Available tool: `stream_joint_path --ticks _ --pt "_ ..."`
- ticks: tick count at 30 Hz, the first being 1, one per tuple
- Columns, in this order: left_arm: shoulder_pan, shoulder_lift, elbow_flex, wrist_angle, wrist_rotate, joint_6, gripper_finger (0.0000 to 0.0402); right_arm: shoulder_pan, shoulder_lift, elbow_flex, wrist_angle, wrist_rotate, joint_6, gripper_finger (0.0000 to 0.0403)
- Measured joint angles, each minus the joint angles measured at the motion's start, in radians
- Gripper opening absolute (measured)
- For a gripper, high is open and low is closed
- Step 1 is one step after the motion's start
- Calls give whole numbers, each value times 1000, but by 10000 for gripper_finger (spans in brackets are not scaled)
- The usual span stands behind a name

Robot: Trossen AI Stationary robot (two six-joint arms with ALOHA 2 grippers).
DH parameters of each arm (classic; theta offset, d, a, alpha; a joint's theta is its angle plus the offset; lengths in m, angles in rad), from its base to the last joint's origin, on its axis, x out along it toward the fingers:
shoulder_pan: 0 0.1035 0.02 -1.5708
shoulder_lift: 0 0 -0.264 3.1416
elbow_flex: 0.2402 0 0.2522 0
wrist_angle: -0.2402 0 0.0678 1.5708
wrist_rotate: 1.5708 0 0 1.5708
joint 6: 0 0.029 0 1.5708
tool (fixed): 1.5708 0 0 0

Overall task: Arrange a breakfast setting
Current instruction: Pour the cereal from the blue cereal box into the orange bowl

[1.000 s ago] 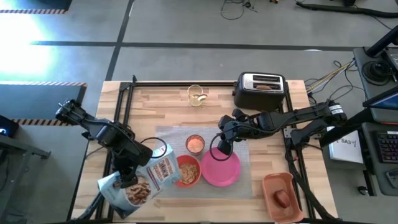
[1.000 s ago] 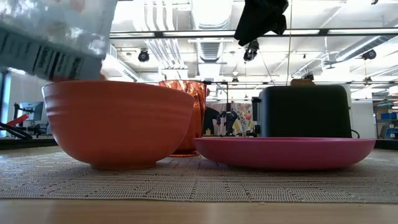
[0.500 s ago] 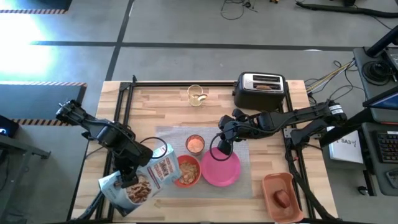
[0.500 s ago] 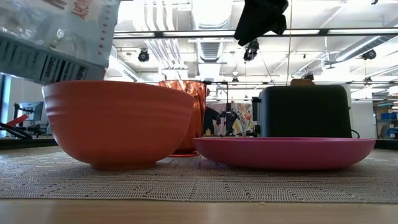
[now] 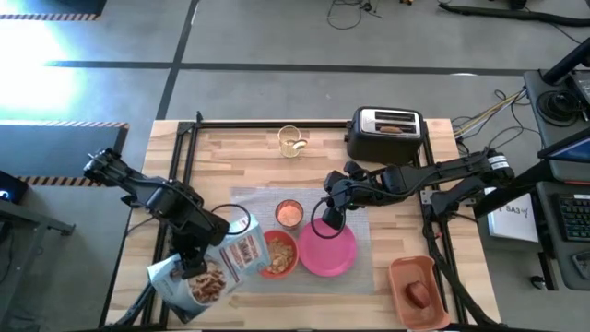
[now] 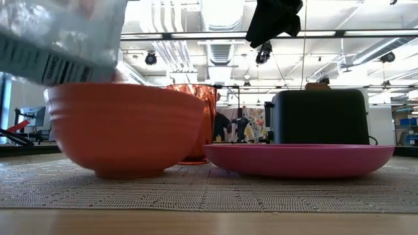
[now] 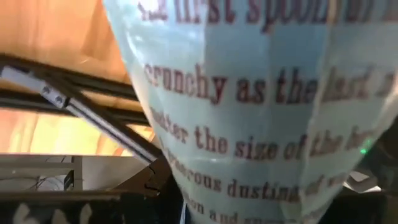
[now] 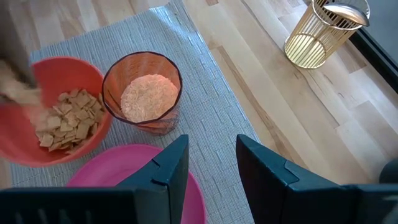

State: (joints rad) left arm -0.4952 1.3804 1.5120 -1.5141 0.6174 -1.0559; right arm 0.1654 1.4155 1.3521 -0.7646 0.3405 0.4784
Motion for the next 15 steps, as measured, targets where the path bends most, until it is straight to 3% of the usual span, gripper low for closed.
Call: stream_joint_path --ticks 15 --pt "0 -2 0 9 6 1 146 0 0 0 0 0 0 123"
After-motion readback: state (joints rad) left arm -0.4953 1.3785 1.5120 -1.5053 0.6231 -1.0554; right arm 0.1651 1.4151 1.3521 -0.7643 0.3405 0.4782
